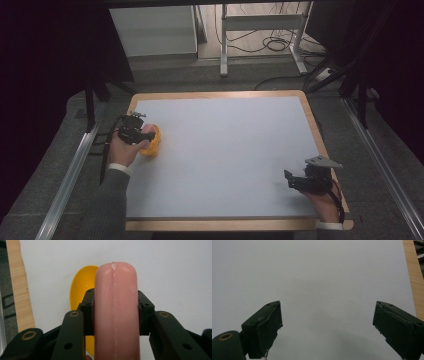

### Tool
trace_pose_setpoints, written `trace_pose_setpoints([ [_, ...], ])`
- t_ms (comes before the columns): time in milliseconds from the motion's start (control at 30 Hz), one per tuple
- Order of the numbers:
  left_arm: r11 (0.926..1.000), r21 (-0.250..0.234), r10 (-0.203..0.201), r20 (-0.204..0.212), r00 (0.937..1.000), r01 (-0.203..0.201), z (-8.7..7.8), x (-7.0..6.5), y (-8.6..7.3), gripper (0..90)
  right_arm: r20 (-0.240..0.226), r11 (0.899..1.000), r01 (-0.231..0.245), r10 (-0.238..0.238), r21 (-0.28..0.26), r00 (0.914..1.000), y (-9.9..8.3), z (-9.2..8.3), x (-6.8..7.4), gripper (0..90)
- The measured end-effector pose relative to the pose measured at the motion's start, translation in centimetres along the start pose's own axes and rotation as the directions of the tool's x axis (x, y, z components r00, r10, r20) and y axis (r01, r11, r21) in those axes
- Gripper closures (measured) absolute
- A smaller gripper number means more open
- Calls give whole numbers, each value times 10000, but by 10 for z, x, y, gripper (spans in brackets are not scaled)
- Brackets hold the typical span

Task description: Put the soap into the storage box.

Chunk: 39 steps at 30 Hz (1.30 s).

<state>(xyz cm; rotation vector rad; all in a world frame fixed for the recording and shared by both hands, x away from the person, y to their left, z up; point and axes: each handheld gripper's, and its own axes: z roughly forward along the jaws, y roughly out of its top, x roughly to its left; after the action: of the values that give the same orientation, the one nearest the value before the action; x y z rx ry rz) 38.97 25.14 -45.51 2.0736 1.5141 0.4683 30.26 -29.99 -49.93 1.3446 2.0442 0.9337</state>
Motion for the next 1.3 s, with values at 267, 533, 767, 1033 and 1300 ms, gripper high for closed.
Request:
trace_pose_setpoints([
  [267, 9995, 100, -301, -35, 9995, 301, 9, 5, 1, 600, -3, 10000, 1, -1, -1, 10000, 0, 0, 0, 84],
  [533, 9979, 337, -543, -54, 9985, 544, 22, 10, -1, 600, 13, 10000, 0, 0, 9, 10000, 0, 0, 0, 84],
  [767, 9968, 551, -585, -47, 9983, 587, 31, 10, -2, 600, 10, 10000, -10, 10, 33, 10000, 0, 0, 0, 84],
  [1033, 9960, 33, -893, 30, 9960, 893, 24, 12, -1, 507, 47, 10000, -6, 5, 53, 10000, -1, 1, -1, 84],
  [1300, 9970, -560, -517, 323, 9981, 534, 3, 10, -2, 301, 15, 10000, -4, 4, 62, 10000, -1, 1, 0, 83],
])
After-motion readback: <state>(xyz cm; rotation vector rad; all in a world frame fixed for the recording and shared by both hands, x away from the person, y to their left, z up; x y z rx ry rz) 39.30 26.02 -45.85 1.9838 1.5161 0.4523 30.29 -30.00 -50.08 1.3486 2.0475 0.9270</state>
